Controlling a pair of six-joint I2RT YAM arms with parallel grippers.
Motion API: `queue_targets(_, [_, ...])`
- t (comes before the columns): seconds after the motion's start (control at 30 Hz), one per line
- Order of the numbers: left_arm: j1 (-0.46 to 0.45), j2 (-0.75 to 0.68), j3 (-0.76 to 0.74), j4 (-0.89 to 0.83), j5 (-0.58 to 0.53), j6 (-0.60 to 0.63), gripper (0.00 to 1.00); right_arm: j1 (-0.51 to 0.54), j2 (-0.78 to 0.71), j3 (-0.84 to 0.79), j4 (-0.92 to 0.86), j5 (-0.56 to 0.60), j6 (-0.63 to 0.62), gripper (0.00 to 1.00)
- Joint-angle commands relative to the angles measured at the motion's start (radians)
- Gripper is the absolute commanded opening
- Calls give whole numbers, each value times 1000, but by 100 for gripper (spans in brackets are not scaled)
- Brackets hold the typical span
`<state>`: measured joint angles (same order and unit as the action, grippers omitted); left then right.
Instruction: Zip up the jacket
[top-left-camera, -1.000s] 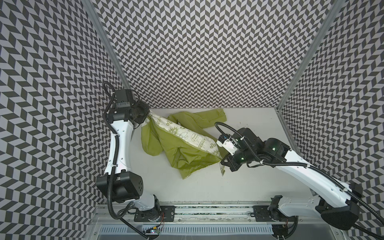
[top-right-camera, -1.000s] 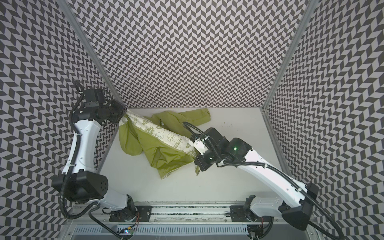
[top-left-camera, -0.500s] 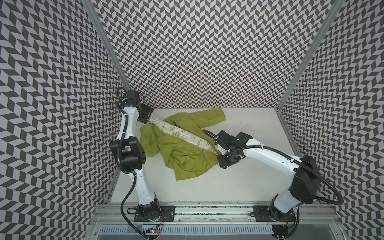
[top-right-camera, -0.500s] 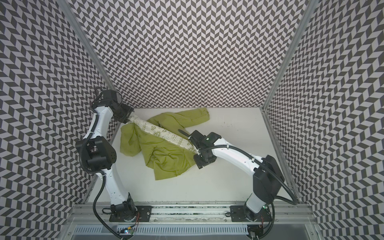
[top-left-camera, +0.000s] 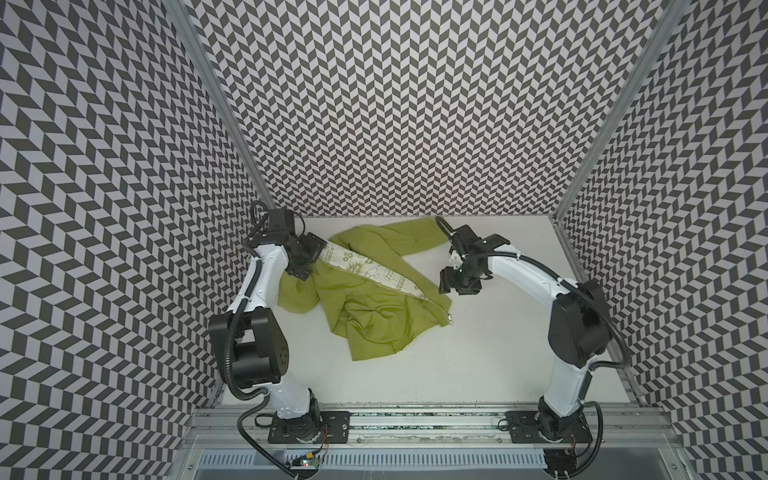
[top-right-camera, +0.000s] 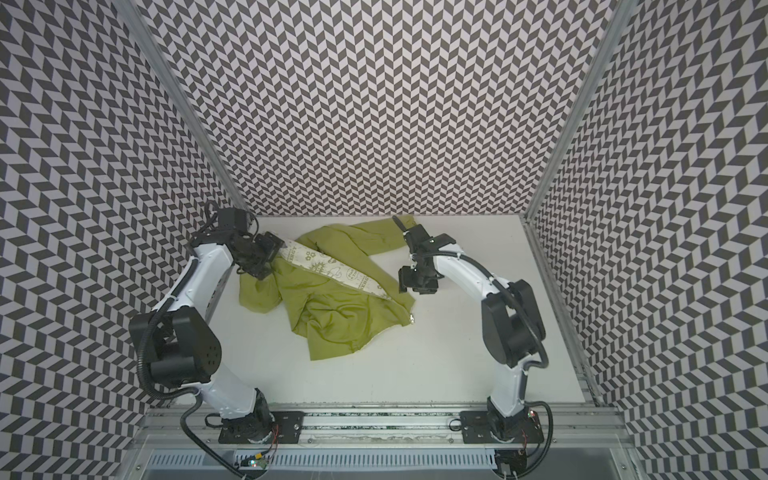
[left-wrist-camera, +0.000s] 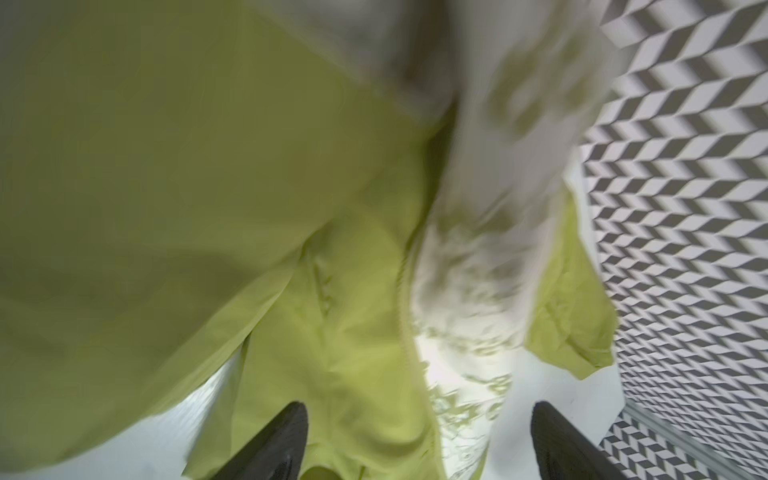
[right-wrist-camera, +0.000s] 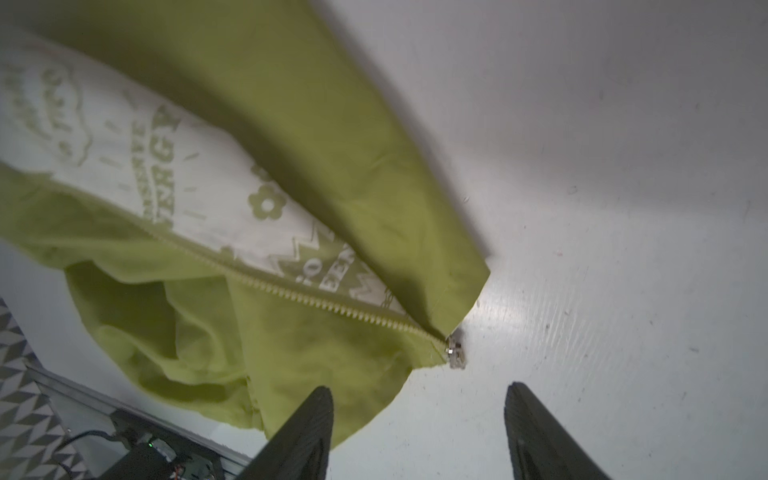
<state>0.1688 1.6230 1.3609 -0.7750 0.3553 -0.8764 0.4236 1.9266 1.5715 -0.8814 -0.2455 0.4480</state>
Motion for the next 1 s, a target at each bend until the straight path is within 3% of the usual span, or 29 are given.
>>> queue_targets(0.0, [33,-56,-135,81,9,-15,89,-3,88,75,47,-110,16,70])
queue_targets(0.13, [74,-59,-176,100,22,5,90,-3,197,125,50,-143,-19,78])
queue_targets(0.27, [104,-5,-168,138,15,0,90,-3,269,157,39,-130,-29,77])
queue_targets(0.37, [111,61,-130,161,-4,0,89,-4,310,168,40,-139,-28,65])
queue_targets(0.53, [110,192,-13,194,-2,10,85,-6,291,134,60,-161,-25,13])
queue_targets(0.6, [97,250,48,199,5,18,83,-6,258,96,74,-169,-21,2])
queue_targets(0.77, [30,412,260,179,52,72,73,-4,120,-74,132,-194,-23,0])
queue_targets(0.97, [-95,601,540,105,91,124,67,-5,-39,-265,131,-143,-65,0])
